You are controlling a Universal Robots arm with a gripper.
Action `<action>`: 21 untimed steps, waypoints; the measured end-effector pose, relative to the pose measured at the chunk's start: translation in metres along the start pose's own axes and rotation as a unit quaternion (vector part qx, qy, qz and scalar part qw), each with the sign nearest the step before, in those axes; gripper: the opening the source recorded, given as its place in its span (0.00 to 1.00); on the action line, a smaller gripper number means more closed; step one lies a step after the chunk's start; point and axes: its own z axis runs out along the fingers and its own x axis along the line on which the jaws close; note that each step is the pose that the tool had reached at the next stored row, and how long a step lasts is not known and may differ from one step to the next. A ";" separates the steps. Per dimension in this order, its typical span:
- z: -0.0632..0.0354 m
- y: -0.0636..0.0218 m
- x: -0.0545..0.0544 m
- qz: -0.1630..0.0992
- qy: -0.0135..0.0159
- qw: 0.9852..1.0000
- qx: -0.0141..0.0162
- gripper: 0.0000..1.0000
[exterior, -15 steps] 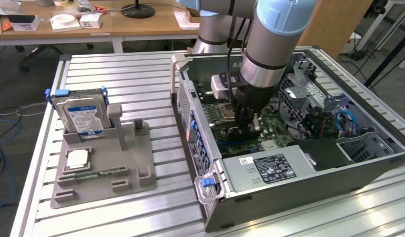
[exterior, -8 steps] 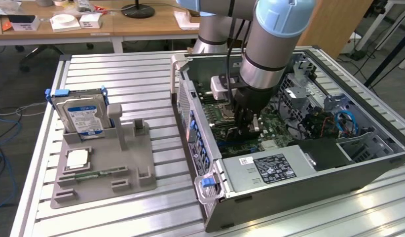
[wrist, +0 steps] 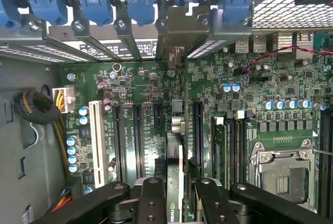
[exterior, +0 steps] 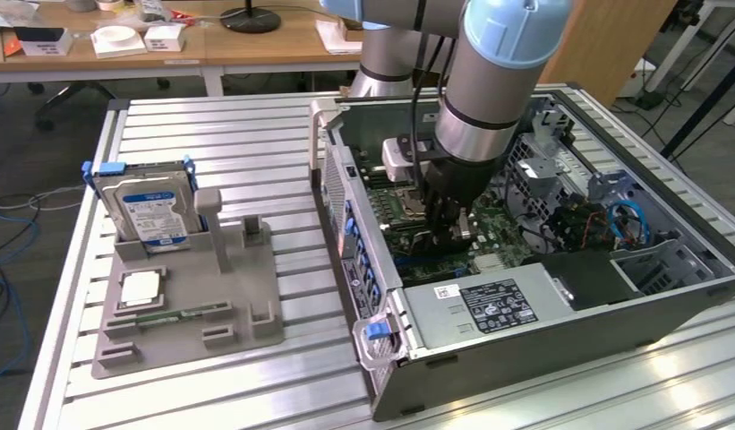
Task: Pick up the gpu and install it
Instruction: 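Insert the gpu into the slot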
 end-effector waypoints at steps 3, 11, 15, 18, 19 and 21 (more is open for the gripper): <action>-0.0011 0.0007 0.000 0.000 -0.001 1.000 0.000 0.26; -0.0026 0.0009 0.000 0.000 0.000 1.000 0.000 0.26; -0.0055 0.0008 0.000 0.000 0.000 1.000 0.000 0.26; -0.0060 0.0009 -0.001 0.000 0.000 1.000 0.000 0.26; -0.0060 0.0009 -0.002 0.000 0.000 1.000 0.000 0.26; -0.0060 0.0009 -0.002 0.000 0.000 1.000 0.000 0.26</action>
